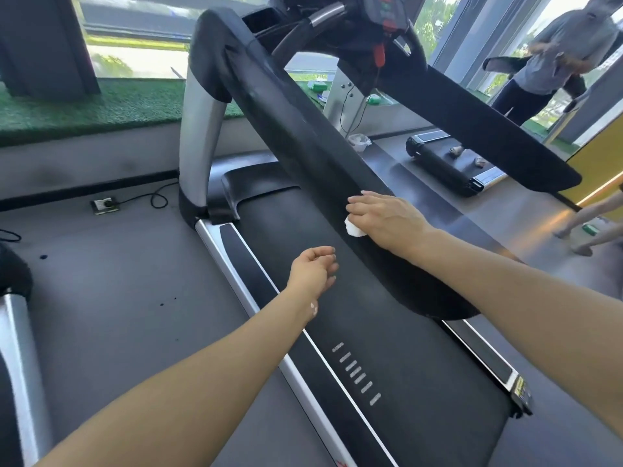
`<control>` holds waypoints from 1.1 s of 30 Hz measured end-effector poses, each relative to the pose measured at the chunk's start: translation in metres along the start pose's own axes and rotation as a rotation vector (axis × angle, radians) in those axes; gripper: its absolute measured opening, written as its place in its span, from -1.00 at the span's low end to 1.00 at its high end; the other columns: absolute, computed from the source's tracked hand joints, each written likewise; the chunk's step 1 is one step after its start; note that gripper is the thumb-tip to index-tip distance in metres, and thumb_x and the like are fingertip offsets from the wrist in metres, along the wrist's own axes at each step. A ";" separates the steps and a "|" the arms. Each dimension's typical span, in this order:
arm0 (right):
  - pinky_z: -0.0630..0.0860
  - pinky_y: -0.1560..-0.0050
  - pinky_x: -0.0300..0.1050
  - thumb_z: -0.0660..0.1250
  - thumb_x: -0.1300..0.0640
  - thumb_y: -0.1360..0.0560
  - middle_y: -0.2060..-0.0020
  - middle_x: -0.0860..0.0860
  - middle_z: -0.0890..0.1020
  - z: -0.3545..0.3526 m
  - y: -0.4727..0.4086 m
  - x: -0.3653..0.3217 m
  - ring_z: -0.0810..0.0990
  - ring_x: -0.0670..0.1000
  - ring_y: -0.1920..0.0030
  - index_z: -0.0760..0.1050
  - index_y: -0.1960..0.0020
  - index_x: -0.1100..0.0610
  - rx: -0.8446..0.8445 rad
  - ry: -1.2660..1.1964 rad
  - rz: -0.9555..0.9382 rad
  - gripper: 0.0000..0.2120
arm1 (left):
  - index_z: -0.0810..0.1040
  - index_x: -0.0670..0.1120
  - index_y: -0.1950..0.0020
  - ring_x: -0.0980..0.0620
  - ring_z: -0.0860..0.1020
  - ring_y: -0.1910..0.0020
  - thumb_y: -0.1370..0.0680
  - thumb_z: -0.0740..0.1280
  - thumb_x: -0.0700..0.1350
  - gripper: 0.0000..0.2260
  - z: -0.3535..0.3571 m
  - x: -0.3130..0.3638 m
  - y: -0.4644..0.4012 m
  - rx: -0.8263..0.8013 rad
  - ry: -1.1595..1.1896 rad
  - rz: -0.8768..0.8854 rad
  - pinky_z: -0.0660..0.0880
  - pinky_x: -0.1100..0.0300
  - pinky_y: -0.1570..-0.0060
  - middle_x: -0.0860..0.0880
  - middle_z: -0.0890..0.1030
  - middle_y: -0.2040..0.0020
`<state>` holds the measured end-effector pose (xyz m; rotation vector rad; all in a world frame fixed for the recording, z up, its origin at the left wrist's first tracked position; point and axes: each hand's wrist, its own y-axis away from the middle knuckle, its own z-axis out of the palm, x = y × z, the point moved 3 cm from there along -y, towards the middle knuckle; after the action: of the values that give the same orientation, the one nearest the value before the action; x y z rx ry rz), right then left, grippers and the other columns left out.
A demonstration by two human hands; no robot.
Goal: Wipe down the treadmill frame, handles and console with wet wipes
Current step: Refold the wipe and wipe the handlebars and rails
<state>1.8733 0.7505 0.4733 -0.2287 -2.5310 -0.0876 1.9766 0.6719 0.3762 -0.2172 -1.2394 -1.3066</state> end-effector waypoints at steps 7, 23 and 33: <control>0.55 -0.04 -0.20 0.23 0.24 -0.36 0.22 -0.06 0.69 0.005 0.067 -0.023 0.68 -0.04 0.05 0.68 0.31 0.07 -0.025 -0.060 -0.107 -0.75 | 0.54 -0.05 0.04 0.12 0.56 0.13 -0.60 0.23 -0.24 -0.86 0.023 -0.025 0.023 0.035 -0.010 0.009 0.53 0.25 0.08 0.01 0.59 0.05; 0.58 -0.02 -0.20 0.47 0.14 -0.25 0.24 -0.04 0.70 0.004 0.194 -0.061 0.68 -0.05 0.10 0.70 0.28 0.06 0.066 -0.003 -0.163 -0.94 | 0.55 -0.07 0.02 0.11 0.56 0.15 -0.58 0.25 -0.26 -0.87 0.079 -0.101 0.108 0.142 -0.065 0.058 0.50 0.28 0.19 0.00 0.59 0.09; 0.43 0.21 -0.15 0.21 0.23 -0.54 0.13 0.02 0.55 0.043 0.226 -0.085 0.50 0.08 0.16 0.58 0.09 0.08 -0.202 -1.137 1.083 -0.82 | 0.53 -0.06 0.11 0.12 0.54 0.21 -0.57 0.25 -0.28 -0.85 0.064 -0.102 0.086 0.175 -0.193 0.006 0.51 0.28 0.16 0.00 0.55 0.18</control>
<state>1.9597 0.9657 0.3921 -2.1732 -2.9666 0.2991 2.0326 0.8082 0.3656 -0.2253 -1.5077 -1.1852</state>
